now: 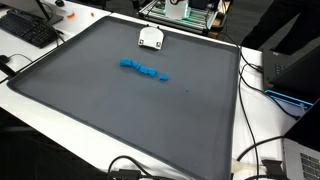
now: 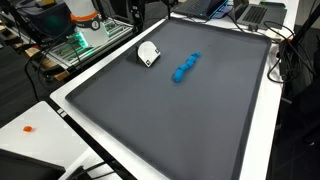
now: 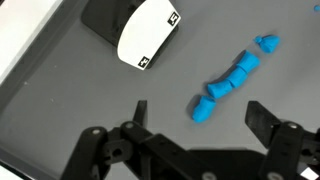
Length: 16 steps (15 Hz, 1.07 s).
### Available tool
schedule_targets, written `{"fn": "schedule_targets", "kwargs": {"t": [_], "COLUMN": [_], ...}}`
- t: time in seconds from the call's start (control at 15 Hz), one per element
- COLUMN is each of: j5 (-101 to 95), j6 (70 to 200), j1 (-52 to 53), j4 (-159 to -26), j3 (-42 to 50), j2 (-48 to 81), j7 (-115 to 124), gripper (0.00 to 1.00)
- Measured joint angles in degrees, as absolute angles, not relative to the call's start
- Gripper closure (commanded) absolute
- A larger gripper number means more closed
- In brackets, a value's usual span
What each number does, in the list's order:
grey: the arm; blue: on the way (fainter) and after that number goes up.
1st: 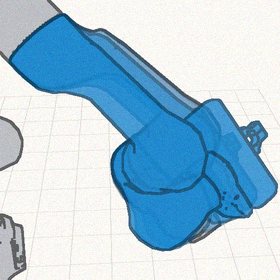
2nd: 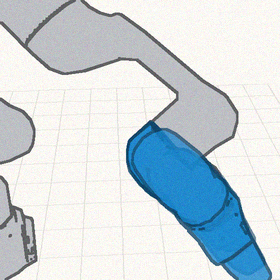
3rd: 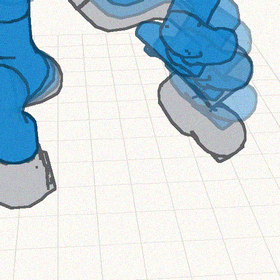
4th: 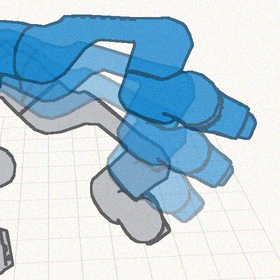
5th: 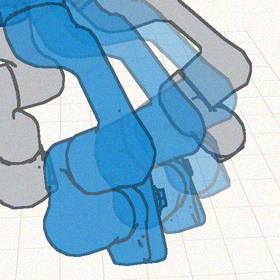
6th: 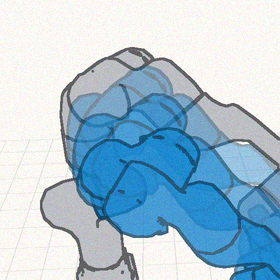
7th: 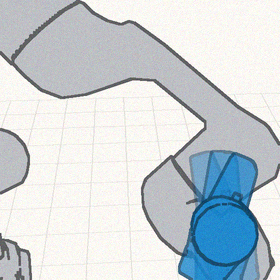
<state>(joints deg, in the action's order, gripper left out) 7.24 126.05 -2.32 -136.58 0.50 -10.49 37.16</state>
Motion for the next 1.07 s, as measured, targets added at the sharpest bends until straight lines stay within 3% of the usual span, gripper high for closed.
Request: {"fn": "schedule_targets", "kwargs": {"t": [1.07], "j5": [4.22], "j6": [124.42], "j1": [1.56], "j4": [-129.28], "j3": [-3.38], "j2": [-6.41], "j7": [8.83], "gripper": [0.0]}}
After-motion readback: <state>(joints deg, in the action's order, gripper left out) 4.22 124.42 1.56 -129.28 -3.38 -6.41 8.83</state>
